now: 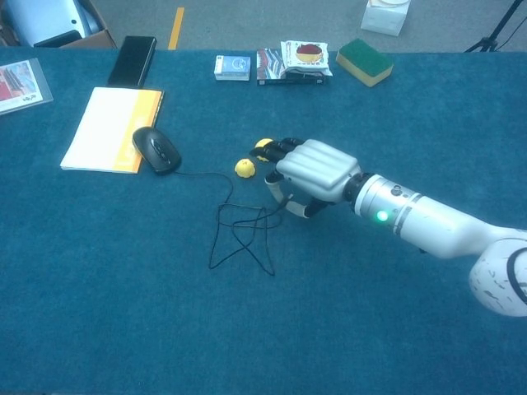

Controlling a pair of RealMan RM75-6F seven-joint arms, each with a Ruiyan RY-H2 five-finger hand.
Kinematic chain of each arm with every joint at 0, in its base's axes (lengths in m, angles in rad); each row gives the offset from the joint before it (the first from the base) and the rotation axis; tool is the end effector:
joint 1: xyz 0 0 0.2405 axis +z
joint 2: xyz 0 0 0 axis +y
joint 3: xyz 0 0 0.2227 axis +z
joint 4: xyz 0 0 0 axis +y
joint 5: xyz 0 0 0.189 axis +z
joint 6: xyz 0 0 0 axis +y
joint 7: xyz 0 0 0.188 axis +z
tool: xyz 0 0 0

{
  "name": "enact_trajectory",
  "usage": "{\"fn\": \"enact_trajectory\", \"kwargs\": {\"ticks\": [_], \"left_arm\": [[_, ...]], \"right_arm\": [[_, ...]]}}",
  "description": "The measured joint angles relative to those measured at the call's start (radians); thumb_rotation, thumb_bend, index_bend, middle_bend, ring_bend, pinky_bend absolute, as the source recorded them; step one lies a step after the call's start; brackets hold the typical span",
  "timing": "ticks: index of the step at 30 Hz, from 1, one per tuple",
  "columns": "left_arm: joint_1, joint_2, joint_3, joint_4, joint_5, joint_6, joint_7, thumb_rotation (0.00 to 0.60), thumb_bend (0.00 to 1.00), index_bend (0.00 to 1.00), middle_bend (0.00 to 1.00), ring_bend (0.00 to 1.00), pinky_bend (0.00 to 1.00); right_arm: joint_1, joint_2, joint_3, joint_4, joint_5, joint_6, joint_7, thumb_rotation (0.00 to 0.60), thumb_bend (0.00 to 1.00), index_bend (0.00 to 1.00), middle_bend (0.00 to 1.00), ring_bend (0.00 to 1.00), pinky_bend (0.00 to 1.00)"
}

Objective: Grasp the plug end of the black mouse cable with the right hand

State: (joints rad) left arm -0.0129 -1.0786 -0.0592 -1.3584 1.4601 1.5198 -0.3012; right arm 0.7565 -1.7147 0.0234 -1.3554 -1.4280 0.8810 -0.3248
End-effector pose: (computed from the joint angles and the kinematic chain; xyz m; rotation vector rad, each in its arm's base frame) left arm -0.3327 0.2018 0.2179 -1.2558 -0.9102 -0.8828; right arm -0.0884 -0.2903 -0.0944 2.2857 -0.7126 0.8934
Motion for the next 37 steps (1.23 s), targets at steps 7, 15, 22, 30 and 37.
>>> {"fn": "enact_trajectory", "kwargs": {"ticks": [7,15,22,30,37], "left_arm": [[-0.013,-0.002,0.001,-0.009,0.01,-0.012,0.027,0.6,0.19,0.38,0.31,0.18,0.31],[-0.039,-0.014,-0.001,-0.028,0.013,-0.04,0.072,0.6,0.19,0.38,0.31,0.18,0.31],[-0.052,-0.015,-0.006,-0.044,0.013,-0.047,0.092,0.6,0.19,0.38,0.31,0.18,0.31],[-0.061,-0.021,-0.006,-0.049,0.007,-0.061,0.099,0.6,0.19,0.38,0.31,0.18,0.31],[-0.056,-0.026,-0.006,-0.06,-0.003,-0.055,0.118,0.6,0.19,0.38,0.31,0.18,0.31]], "right_arm": [[-0.027,0.08,0.005,-0.131,-0.04,0.091,-0.027,0.6,0.35,0.58,0.06,0.0,0.11],[-0.066,0.189,0.011,-0.335,-0.167,0.244,-0.029,0.6,0.35,0.59,0.06,0.0,0.11],[-0.102,0.268,0.019,-0.472,-0.303,0.375,-0.009,0.6,0.35,0.59,0.07,0.0,0.11],[-0.133,0.327,0.033,-0.56,-0.385,0.439,-0.015,0.6,0.35,0.6,0.07,0.0,0.11],[-0.147,0.36,0.045,-0.576,-0.399,0.447,-0.001,0.6,0.35,0.6,0.07,0.0,0.11]]}}
